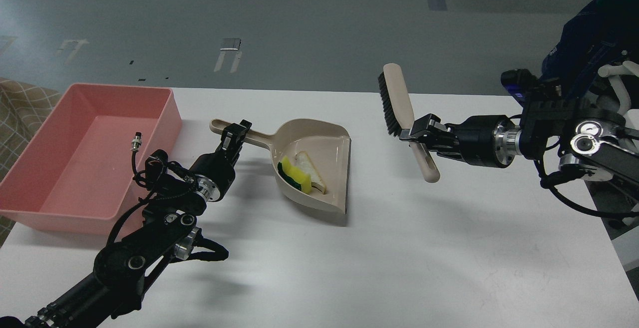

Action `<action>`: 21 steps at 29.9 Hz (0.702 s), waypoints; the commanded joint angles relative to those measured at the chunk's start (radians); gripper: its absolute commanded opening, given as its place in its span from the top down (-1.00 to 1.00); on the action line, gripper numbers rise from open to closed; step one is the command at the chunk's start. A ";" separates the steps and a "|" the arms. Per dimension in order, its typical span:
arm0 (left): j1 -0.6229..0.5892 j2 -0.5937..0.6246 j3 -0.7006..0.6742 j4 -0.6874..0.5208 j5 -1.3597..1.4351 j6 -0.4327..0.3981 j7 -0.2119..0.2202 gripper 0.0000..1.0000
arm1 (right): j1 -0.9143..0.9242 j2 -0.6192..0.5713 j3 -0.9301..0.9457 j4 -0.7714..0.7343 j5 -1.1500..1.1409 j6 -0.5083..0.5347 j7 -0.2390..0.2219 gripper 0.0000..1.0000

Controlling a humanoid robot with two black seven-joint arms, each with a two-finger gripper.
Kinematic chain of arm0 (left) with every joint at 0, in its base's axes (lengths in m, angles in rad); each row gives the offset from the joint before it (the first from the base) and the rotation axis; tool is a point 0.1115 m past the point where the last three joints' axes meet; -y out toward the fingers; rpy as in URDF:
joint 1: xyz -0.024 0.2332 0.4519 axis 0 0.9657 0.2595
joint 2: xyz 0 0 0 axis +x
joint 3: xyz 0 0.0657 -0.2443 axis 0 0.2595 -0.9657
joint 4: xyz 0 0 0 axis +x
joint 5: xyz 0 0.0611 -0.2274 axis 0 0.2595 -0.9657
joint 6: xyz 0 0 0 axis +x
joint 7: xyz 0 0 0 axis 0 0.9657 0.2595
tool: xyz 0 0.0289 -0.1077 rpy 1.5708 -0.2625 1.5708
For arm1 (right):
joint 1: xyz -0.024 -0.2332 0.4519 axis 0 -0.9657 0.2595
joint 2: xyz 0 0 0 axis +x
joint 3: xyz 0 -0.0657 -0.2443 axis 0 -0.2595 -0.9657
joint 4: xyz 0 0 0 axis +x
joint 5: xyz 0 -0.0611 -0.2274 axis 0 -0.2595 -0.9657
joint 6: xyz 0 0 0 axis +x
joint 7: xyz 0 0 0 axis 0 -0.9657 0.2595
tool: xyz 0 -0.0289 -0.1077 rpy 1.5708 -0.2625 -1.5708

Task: Sweep and dump garbage into bin
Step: 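Lift the dustpan with the left gripper over the pink bin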

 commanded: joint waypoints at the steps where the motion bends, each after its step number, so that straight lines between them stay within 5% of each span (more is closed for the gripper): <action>1: -0.048 0.004 0.004 0.001 -0.046 0.000 0.012 1.00 | -0.046 -0.080 0.019 0.044 0.001 -0.002 0.001 1.00; 10: -0.168 0.054 -0.003 0.031 -0.158 -0.022 0.026 1.00 | -0.165 -0.116 0.099 0.069 -0.001 0.000 0.001 1.00; 21: -0.307 0.267 -0.004 0.134 -0.469 -0.112 0.044 1.00 | -0.178 -0.119 0.099 0.075 -0.001 0.001 0.001 1.00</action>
